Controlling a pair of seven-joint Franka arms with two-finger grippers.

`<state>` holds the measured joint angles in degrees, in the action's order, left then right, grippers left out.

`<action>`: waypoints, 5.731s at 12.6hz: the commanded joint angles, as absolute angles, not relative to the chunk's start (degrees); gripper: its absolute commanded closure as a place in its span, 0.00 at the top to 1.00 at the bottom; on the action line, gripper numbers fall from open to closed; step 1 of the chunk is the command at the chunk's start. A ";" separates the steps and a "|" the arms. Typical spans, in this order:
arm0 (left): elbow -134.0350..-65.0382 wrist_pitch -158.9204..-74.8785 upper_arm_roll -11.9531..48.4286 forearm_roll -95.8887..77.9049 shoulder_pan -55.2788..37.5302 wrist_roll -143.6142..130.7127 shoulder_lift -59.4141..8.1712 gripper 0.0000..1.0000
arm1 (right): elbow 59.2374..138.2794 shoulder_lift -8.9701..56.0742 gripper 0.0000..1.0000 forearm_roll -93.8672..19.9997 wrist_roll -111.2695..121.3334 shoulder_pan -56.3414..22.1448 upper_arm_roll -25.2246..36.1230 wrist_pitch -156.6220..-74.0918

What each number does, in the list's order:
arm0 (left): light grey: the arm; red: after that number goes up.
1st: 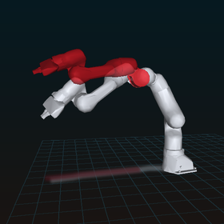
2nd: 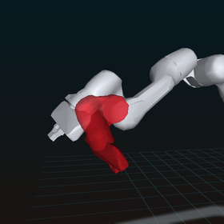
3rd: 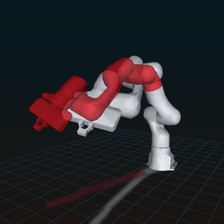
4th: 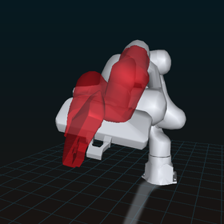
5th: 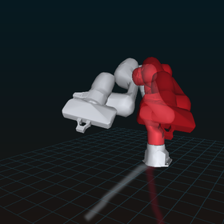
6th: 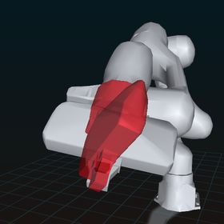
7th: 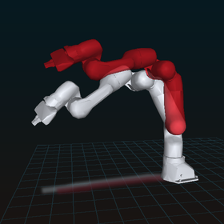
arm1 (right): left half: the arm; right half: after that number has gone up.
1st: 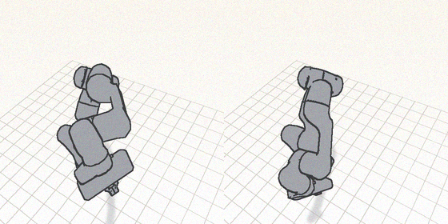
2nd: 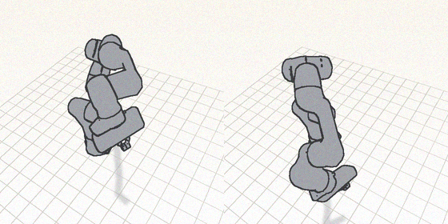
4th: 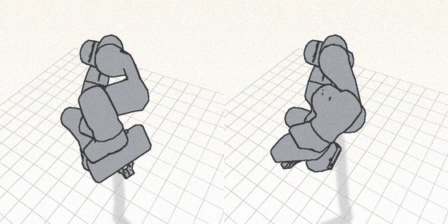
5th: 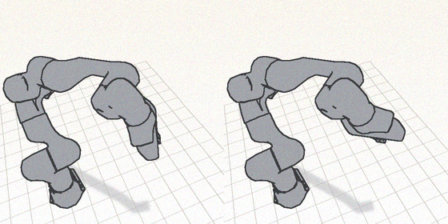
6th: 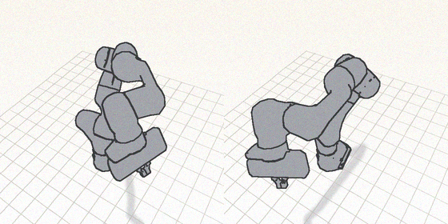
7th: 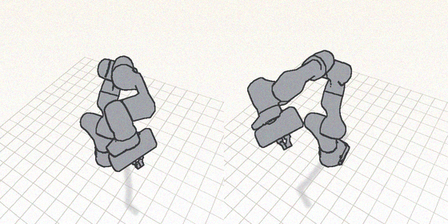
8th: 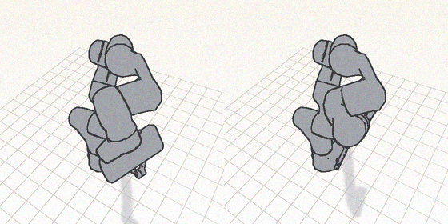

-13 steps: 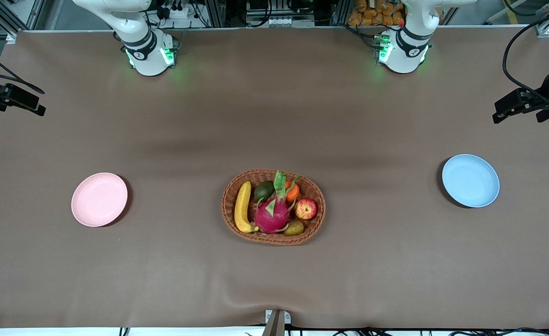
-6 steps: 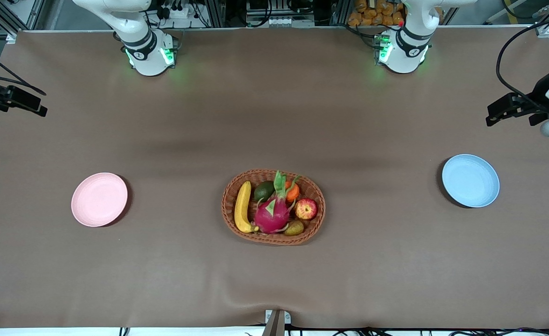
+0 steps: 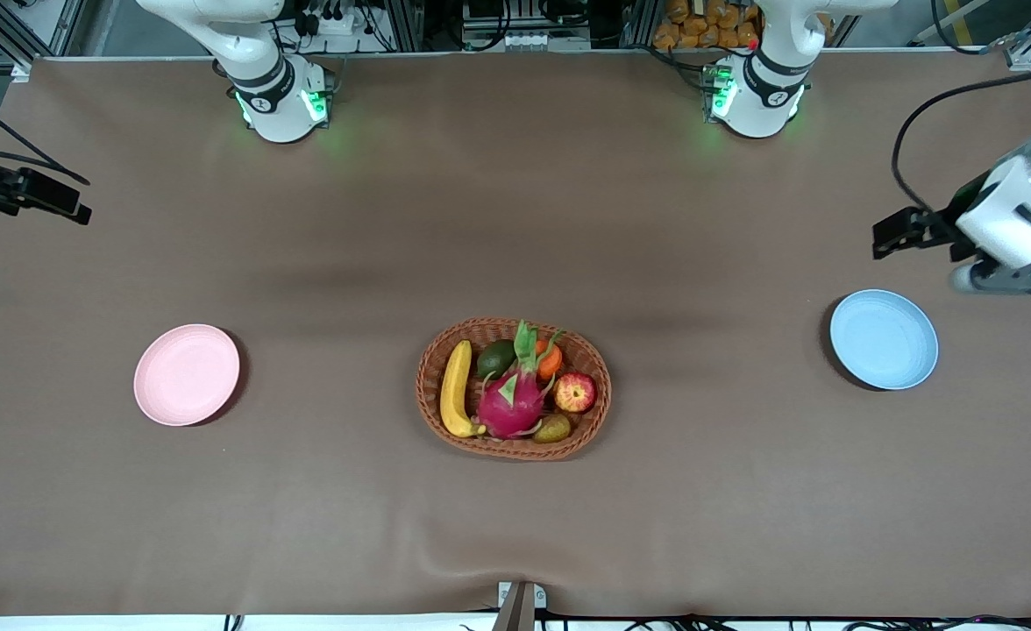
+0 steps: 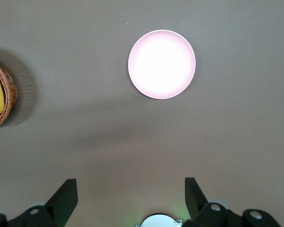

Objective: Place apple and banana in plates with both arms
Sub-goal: 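Move the left gripper over the basket toward the red apple, then lower the left gripper and close it on the red apple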

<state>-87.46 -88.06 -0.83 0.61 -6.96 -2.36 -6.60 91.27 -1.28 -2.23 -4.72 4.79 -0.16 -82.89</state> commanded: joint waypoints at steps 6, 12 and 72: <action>-80.69 -91.66 -1.14 0.18 -15.20 -6.41 -17.21 1.00 | 91.41 1.66 1.00 -4.73 -3.78 4.05 -0.88 -84.98; -80.42 -102.38 -0.97 -0.09 -19.94 -8.96 -24.42 1.00 | 91.41 6.06 1.00 -7.82 -3.69 3.69 -0.79 -88.33; -78.31 -129.14 -0.97 -4.92 -33.05 -17.93 -42.12 0.24 | 95.89 12.55 1.00 -13.52 1.41 3.08 -0.88 -101.41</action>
<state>-77.80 -134.68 -0.97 -4.30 -33.66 -18.00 -46.73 98.14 9.08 -11.61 2.28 4.51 -0.99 -99.14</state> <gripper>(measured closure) 0.273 0.000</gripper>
